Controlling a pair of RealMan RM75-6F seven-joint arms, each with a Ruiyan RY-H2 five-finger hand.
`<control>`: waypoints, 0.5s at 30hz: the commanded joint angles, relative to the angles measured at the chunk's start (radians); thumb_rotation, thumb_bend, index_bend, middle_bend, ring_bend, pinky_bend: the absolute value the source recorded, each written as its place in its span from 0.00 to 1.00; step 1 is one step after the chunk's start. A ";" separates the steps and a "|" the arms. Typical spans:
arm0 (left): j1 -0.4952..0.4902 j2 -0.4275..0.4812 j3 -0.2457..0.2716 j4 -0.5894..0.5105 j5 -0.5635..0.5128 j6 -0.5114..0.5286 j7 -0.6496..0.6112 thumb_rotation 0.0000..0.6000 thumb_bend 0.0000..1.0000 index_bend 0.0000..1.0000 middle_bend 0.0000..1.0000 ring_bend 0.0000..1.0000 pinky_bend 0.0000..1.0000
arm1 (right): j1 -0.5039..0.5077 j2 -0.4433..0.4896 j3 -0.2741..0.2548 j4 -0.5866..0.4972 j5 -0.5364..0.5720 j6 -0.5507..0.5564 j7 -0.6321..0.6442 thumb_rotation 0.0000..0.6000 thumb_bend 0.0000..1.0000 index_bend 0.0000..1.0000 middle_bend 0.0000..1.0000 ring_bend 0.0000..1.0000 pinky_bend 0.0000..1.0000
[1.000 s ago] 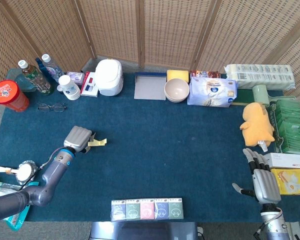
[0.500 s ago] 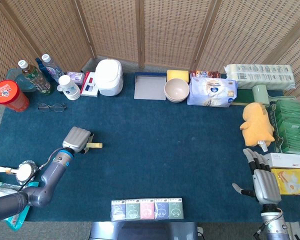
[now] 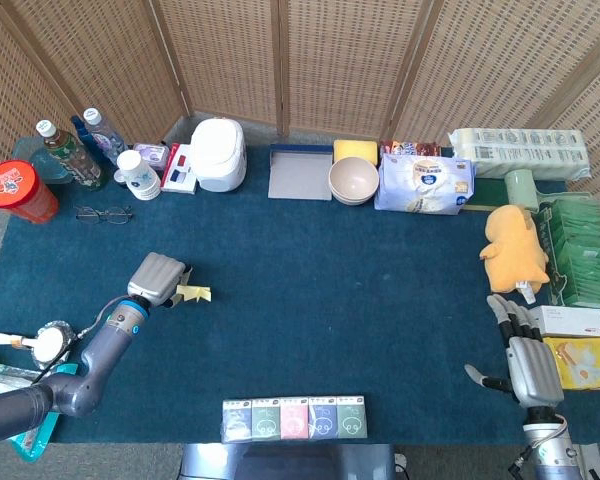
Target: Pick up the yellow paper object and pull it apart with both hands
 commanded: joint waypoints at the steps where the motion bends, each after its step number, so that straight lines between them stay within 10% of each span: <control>1: 0.005 0.050 0.002 -0.050 0.047 0.018 -0.025 1.00 0.39 0.67 0.91 0.94 0.81 | 0.006 0.005 0.005 -0.007 -0.009 -0.001 0.005 1.00 0.15 0.00 0.04 0.00 0.00; 15: -0.005 0.278 -0.012 -0.262 0.241 0.027 -0.199 1.00 0.39 0.68 0.92 0.94 0.81 | 0.073 -0.017 0.030 -0.036 -0.083 -0.036 0.087 1.00 0.15 0.00 0.08 0.00 0.04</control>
